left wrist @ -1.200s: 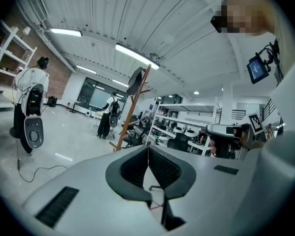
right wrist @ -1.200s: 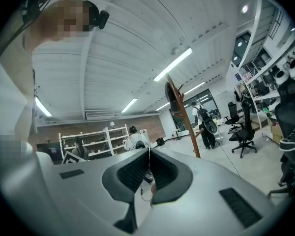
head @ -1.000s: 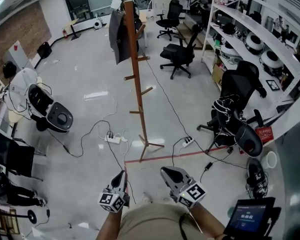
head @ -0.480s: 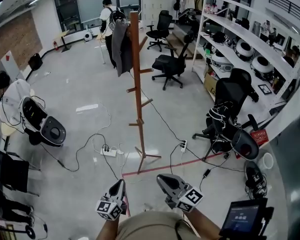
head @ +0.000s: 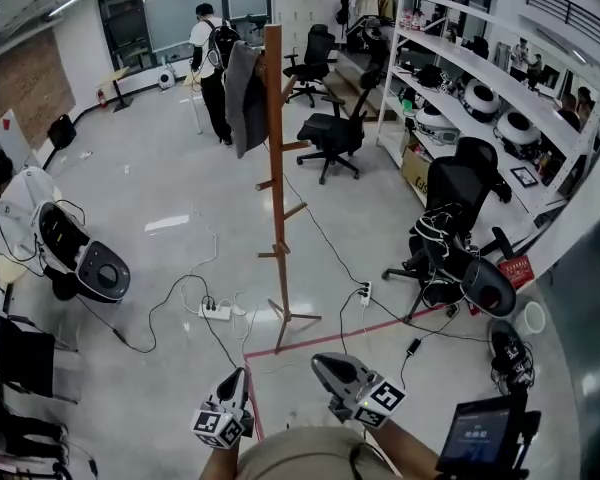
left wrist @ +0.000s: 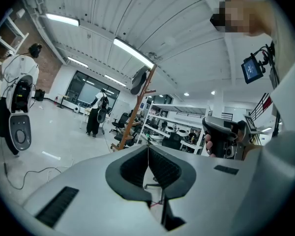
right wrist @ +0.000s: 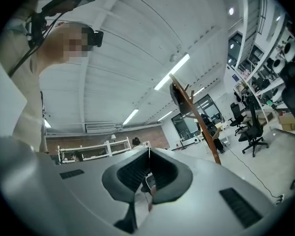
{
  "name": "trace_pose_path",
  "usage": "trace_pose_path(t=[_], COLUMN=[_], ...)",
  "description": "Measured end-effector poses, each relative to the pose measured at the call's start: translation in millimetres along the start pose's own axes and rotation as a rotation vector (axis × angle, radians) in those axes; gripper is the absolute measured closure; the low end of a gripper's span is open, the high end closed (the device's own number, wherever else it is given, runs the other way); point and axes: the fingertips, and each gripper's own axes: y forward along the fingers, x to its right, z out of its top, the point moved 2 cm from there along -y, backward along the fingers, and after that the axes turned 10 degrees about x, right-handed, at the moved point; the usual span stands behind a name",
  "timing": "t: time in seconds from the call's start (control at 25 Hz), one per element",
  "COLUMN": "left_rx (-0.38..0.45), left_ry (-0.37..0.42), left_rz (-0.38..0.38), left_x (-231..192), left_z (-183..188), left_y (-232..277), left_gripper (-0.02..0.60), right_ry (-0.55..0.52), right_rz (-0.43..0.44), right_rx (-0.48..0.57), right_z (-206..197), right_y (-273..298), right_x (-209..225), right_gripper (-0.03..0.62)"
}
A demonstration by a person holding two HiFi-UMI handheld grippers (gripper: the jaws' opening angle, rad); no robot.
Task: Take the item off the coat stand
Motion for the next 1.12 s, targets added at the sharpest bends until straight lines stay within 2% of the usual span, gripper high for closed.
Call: trace_pose_path(t=[0.28, 0.72, 0.88, 1.0, 1.12], left_rx=[-0.009, -0.021, -0.027, -0.011, -0.012], left_ry=[-0.005, -0.009, -0.006, -0.009, -0.005], left_rz=[-0.019, -0.007, 0.000, -0.012, -0.012], left_x=[1, 4, 10, 22, 30], left_z=[-4, -5, -3, -2, -3], left_y=[13, 47, 70, 87, 100], left_gripper=[0.563, 0.563, 0.563, 0.563, 0.563], right_ry=[0.114, 0.147, 0.162, 0.115, 0.140], right_rz=[0.027, 0.028, 0.059, 0.085, 0.083], right_rx=[0.028, 0.042, 0.039, 0.030, 0.044], right_z=[7, 22, 42, 56, 63], right_y=[1, 4, 10, 10, 7], right_x=[4, 38, 51, 63, 73], right_gripper=[0.577, 0.579, 0.579, 0.579, 0.579])
